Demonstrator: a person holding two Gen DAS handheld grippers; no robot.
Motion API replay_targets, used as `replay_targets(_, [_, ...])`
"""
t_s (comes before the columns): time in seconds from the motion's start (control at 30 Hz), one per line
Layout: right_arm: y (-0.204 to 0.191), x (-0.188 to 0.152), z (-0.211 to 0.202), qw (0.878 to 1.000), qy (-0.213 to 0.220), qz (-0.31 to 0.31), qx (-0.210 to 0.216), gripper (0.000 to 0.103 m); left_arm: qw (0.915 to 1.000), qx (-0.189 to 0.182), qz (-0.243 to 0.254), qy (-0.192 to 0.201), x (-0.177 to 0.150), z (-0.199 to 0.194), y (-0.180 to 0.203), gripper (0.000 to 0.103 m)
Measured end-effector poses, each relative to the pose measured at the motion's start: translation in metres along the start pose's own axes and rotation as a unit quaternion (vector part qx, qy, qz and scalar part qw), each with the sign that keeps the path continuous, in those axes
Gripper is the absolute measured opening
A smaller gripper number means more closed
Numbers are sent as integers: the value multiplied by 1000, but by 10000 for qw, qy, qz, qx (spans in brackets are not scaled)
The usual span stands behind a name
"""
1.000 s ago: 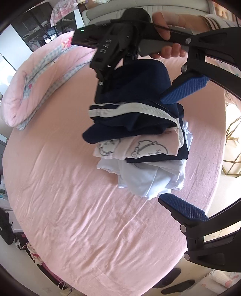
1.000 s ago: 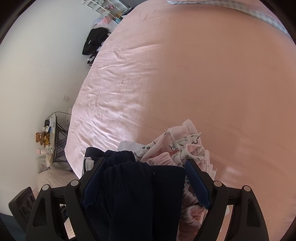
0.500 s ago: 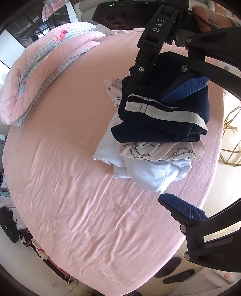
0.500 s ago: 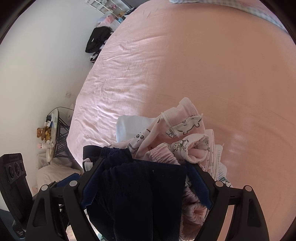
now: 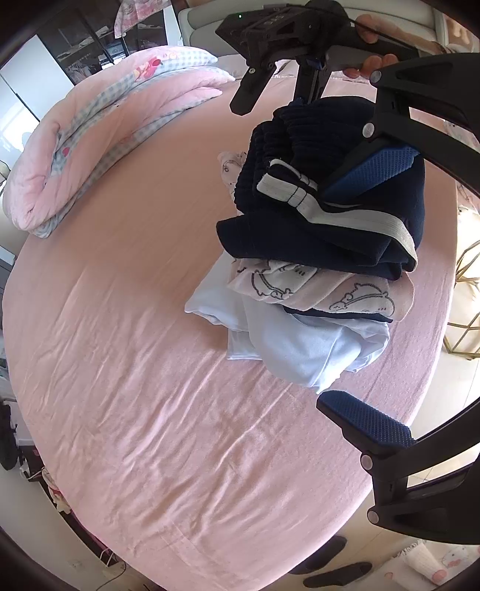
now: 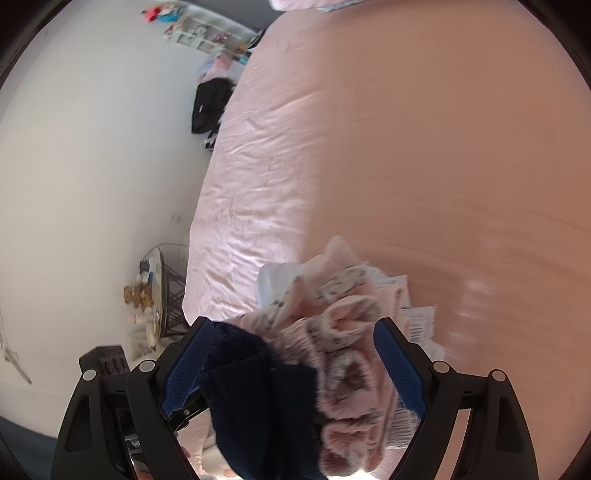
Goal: Fold clothes
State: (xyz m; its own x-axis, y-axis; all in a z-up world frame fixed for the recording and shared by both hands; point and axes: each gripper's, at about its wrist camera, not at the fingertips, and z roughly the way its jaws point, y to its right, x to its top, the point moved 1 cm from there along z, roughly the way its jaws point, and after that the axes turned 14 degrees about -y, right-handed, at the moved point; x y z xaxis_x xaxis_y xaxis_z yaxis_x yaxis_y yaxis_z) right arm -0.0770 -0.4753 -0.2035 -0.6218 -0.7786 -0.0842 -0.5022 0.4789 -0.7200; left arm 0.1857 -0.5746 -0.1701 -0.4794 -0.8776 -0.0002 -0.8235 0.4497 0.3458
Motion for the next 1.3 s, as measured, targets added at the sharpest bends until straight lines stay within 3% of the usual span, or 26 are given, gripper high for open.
replay_targets(0.17, [65,11,7,9962,-7,852,163,89,9997,-212,-133,-42,0,-1,-4,103])
replay_targets(0.3, [96,5,45,9869,-416,1392,700,89,9986,-394,-346,-66,1,-1,-9,103])
replay_targets(0.37, [103,-6,67,9741,-644,1738,1295,89,9984,-381,-408,-85,2,-2,-9,103])
replay_targets(0.43, [104,-18,79,9663,-639,1999,1489,90,9985,-298,-448,-78,2,-5,-7,103])
replay_targets(0.5, [96,-28,78,9692,-528,1993,1344,90,9991,-128,-405,-16,4,-7,-4,103])
replay_targets(0.67, [71,-45,76,9753,-711,1893,889,90,9982,301,-494,178,10,-8,-2,103])
replay_targets(0.8, [73,-38,71,9838,-409,1642,599,90,9986,-57,-515,59,5,2,-3,103])
replay_targets(0.97, [70,-29,59,9896,-500,1336,174,91,9988,-166,-458,-1,3,5,6,103])
replay_targets(1.1, [54,-29,26,9938,-3,951,-578,91,9995,66,-317,25,3,1,16,103])
replay_targets(1.3, [10,-49,-18,9937,551,192,-959,91,9994,213,-276,50,4,2,25,103])
